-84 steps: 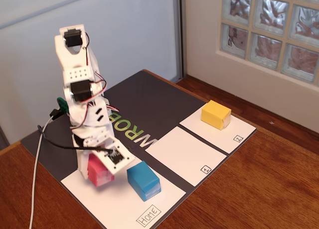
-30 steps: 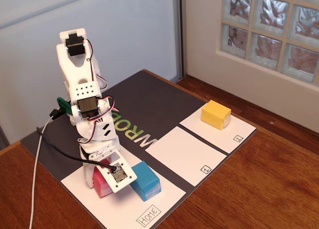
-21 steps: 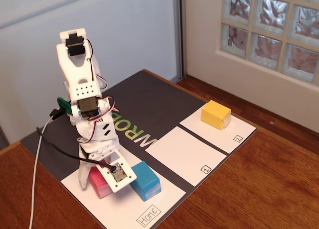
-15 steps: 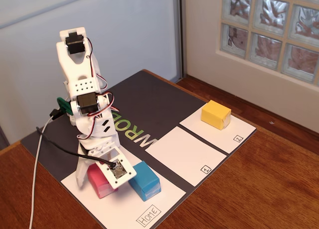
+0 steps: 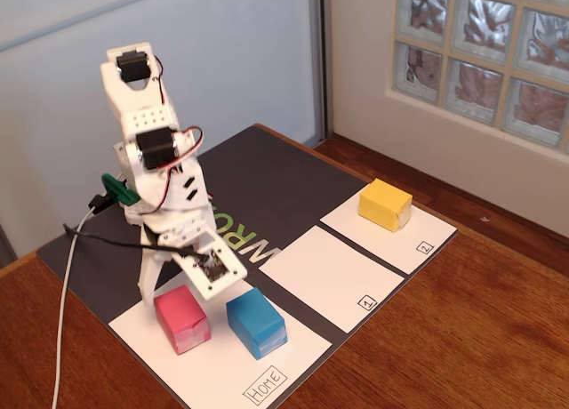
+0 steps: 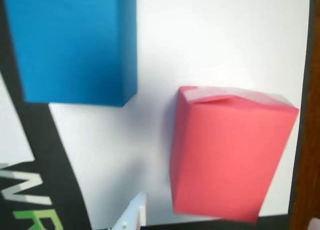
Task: Move box red to home
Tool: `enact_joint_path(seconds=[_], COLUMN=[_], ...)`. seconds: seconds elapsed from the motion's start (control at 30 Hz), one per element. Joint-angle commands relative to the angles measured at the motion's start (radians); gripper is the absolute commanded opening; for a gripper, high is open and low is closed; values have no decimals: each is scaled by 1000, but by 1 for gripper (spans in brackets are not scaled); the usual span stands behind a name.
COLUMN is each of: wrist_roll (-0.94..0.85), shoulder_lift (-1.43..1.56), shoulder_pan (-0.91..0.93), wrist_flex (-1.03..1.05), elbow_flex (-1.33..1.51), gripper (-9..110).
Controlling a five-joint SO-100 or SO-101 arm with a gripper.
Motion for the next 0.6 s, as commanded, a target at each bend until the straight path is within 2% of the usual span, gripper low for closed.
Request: enact_joint_path(seconds=[0.0, 0.23, 0.57], wrist_roll=[6, -9, -101], shoulder_lift=[110, 219, 357], shoulder_pan=[-20, -32, -41], wrist_flex=[52, 161, 371], elbow_flex=[-32, -46, -123], gripper=[35, 28, 2])
